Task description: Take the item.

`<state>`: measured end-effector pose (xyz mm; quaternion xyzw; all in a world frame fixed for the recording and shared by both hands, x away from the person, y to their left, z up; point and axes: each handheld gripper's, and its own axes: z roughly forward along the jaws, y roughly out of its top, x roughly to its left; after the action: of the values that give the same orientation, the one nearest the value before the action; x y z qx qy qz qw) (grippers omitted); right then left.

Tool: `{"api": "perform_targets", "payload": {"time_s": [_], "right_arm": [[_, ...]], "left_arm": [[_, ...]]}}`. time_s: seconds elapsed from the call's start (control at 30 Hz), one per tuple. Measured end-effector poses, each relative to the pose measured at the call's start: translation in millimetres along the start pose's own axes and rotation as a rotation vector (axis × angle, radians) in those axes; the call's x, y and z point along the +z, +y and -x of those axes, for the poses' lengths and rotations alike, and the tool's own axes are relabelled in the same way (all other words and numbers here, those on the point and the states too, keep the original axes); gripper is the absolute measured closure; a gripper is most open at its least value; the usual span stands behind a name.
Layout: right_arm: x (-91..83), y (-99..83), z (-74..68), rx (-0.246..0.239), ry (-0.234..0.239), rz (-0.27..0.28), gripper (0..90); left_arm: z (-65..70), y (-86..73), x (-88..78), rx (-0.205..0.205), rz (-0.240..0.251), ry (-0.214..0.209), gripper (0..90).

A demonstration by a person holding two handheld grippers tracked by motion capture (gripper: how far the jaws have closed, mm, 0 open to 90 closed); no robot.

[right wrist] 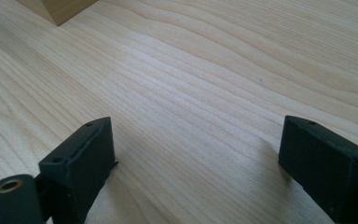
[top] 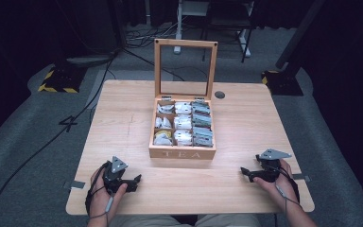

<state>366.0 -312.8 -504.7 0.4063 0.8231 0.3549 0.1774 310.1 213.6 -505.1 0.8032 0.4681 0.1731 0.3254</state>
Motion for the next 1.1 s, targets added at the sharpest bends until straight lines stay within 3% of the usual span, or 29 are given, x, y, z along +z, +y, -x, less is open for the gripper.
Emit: {"api": "perform_targets", "payload": {"time_s": [0.53,0.83,0.97,1.1], "right_arm": [[-0.1,0.0,0.1,-0.001,0.001,0.001,11.2],[-2.4,-0.9,0.1,-0.005,0.012,0.021,23.3],[-4.8,0.8,2.0,0.0,0.048,0.02,33.4],[-9.3,7.5,1.3,0.021,0.084,0.021,34.8]], "left_arm": [[-0.2,1.2,1.2,-0.001,-0.004,0.003,8.7],[-1.7,3.3,3.6,0.004,-0.011,-0.002,4.5],[-3.5,6.7,7.2,-0.003,-0.027,0.011,0.3],[-3.5,6.9,7.3,-0.005,-0.027,0.009,0.3]]}}
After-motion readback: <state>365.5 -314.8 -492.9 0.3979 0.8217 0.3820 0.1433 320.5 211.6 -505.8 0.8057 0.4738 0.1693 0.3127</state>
